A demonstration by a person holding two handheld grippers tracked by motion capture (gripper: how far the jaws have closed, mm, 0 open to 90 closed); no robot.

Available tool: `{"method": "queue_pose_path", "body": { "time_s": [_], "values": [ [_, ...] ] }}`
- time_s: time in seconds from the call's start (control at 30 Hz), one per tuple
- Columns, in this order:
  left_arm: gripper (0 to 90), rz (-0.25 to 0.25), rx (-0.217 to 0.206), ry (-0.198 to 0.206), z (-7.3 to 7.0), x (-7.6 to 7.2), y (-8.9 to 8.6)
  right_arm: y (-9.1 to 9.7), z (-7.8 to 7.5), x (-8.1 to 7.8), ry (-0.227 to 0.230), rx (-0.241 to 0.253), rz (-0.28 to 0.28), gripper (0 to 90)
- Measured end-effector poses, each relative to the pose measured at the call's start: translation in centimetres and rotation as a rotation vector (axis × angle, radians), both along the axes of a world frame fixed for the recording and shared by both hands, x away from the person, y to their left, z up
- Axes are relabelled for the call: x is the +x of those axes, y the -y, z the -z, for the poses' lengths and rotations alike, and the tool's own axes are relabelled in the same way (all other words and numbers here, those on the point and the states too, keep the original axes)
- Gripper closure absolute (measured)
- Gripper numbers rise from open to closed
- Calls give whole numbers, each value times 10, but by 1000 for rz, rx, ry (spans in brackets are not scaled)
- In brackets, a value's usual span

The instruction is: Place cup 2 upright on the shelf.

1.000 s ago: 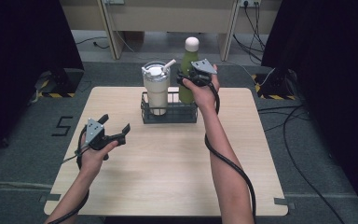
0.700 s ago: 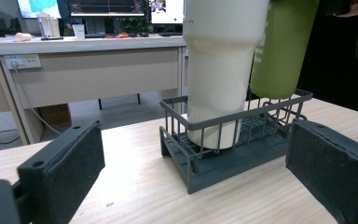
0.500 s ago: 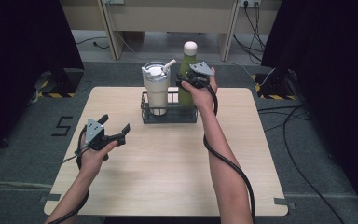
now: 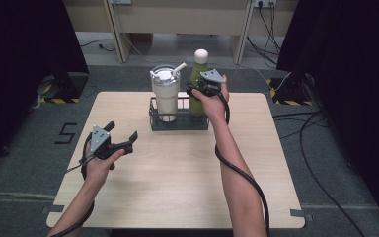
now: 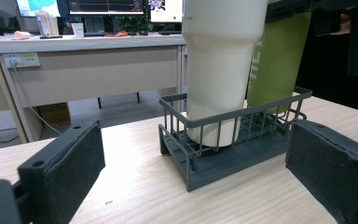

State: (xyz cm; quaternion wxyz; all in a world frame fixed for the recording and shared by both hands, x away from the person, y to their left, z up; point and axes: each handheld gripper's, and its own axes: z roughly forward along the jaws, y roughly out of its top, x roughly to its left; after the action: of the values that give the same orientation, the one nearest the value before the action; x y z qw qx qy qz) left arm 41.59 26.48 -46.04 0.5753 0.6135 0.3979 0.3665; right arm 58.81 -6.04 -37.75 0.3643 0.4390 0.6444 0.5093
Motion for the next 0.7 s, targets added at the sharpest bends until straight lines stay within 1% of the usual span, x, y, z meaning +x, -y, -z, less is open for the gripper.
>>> {"method": "queue_pose_path", "body": {
  "time_s": [0.17,0.53,0.7],
  "values": [
    [36,-1,-1,-1,0,0,0,1,6,1,-12,-3,4,222],
    [37,-1,-6,-2,1,0,0,-1,12,1,-24,-7,4,222],
    [37,-1,-4,-2,1,0,0,-2,12,1,-23,-11,0,222]
  ]
}}
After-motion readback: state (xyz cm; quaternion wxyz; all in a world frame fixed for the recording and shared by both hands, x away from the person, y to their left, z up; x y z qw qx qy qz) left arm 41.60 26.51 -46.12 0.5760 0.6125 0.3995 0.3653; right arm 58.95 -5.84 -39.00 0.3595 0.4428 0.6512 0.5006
